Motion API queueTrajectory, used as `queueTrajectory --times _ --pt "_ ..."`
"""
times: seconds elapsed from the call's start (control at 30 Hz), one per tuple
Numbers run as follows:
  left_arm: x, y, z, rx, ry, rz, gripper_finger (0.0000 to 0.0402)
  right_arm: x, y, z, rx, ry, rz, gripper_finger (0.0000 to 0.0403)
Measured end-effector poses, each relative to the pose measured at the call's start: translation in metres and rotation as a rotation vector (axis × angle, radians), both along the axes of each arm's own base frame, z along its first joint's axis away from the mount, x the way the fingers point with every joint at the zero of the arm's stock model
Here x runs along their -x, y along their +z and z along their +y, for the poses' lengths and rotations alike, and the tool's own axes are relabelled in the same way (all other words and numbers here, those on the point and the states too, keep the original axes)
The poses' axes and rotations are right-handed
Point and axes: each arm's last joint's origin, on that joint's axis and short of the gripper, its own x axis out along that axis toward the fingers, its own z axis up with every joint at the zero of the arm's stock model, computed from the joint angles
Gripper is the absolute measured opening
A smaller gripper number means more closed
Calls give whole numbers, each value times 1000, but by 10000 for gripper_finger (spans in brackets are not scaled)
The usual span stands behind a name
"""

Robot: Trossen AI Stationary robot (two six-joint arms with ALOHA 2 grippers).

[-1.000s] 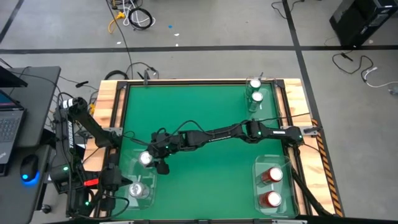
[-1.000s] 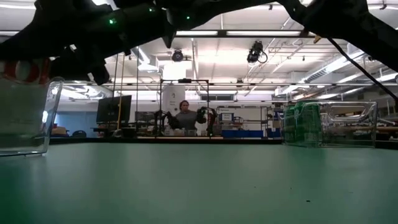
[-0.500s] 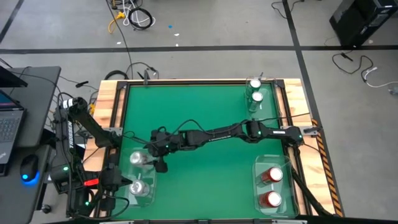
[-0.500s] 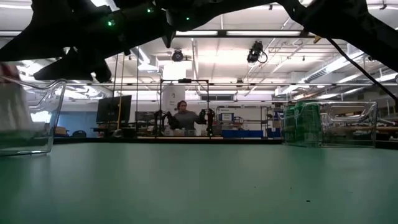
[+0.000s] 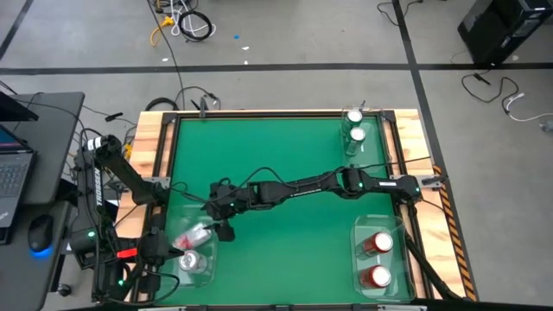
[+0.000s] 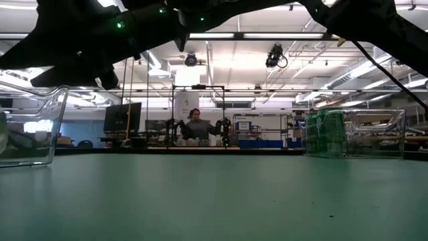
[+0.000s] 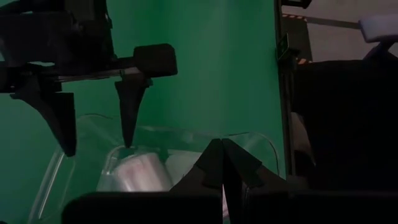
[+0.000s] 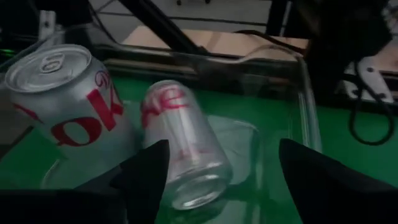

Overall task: Sort soda cans
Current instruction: Move the left transparent bin to the center of the table

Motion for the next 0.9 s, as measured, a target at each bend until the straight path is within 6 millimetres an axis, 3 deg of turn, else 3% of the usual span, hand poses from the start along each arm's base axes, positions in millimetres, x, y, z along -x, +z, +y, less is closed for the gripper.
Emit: queueTrajectory --times 0.17,0.27,0.43,0.67,0.9 --pt "-2 -9 2 7 50 22 0 5 5 4 -13 73 44 256" --pt "-5 -20 5 35 115 86 0 17 21 3 19 103 123 241" --pt "-11 -38 10 42 181 166 0 45 60 2 85 148 233 219" --pt "-11 -45 9 114 250 217 0 98 97 9 151 217 505 194" --pt "-4 -51 6 158 294 362 0 121 96 12 231 179 708 122"
